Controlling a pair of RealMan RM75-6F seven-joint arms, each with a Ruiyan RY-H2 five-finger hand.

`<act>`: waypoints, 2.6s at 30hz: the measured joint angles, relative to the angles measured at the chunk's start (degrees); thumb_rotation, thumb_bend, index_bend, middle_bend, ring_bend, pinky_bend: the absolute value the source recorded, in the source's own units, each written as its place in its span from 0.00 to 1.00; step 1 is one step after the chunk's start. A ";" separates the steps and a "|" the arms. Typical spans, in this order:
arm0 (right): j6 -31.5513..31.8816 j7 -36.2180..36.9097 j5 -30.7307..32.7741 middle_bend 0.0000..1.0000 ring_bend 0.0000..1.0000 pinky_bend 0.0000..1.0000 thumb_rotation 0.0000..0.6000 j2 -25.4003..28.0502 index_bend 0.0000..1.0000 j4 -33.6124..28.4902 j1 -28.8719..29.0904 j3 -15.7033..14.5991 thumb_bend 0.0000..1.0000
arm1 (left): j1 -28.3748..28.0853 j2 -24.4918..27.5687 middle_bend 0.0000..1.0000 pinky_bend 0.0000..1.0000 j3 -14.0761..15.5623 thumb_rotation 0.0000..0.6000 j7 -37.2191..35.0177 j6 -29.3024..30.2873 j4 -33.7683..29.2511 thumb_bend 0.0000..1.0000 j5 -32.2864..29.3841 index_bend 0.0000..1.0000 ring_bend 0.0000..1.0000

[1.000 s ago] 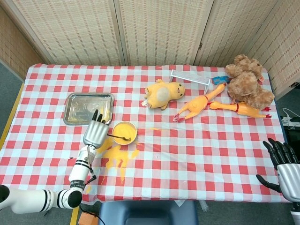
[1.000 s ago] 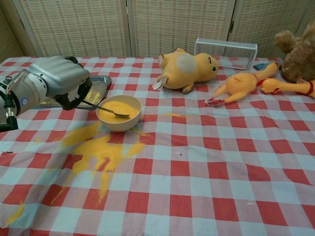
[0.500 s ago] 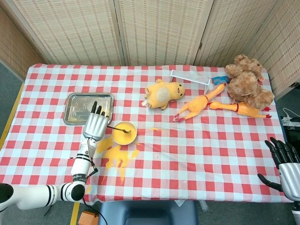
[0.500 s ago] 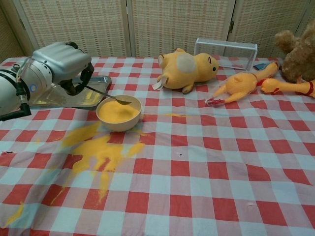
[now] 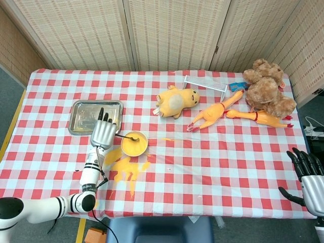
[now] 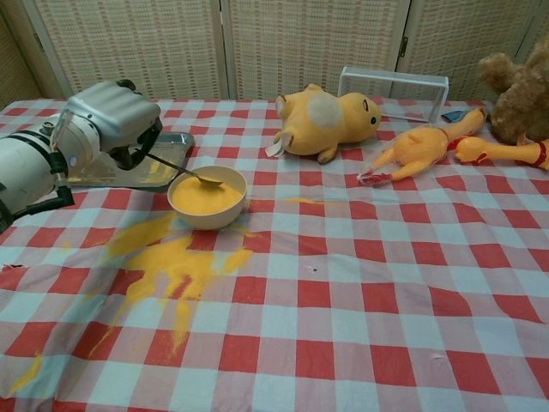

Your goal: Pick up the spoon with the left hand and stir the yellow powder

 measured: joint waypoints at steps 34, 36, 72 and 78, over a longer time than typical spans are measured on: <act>-0.05 -0.80 -0.55 0.00 0.00 0.00 1.00 -0.12 0.00 -0.44 -0.06 -0.25 0.09 | 1.38 5.87 0.39 0.00 1.33 1.00 7.35 3.85 -15.83 0.73 -4.54 0.90 0.15; -0.23 -0.89 -0.42 0.00 0.00 0.00 1.00 -0.15 0.00 -0.43 0.00 -0.23 0.09 | 0.96 5.38 0.39 0.00 1.23 1.00 7.71 3.66 -15.07 0.73 -5.13 0.90 0.15; 0.44 -0.40 -1.10 0.00 0.00 0.00 1.00 0.13 0.00 -0.45 -0.26 -0.38 0.09 | -2.20 8.36 0.39 0.00 -4.40 1.00 7.66 2.34 -17.50 0.73 -19.02 0.90 0.15; 0.27 -0.03 -1.09 0.00 0.00 0.00 1.00 0.27 0.00 -0.30 -0.21 -0.41 0.09 | -6.06 8.85 0.39 0.00 -4.73 1.00 15.79 6.22 -19.64 0.73 -25.95 0.90 0.15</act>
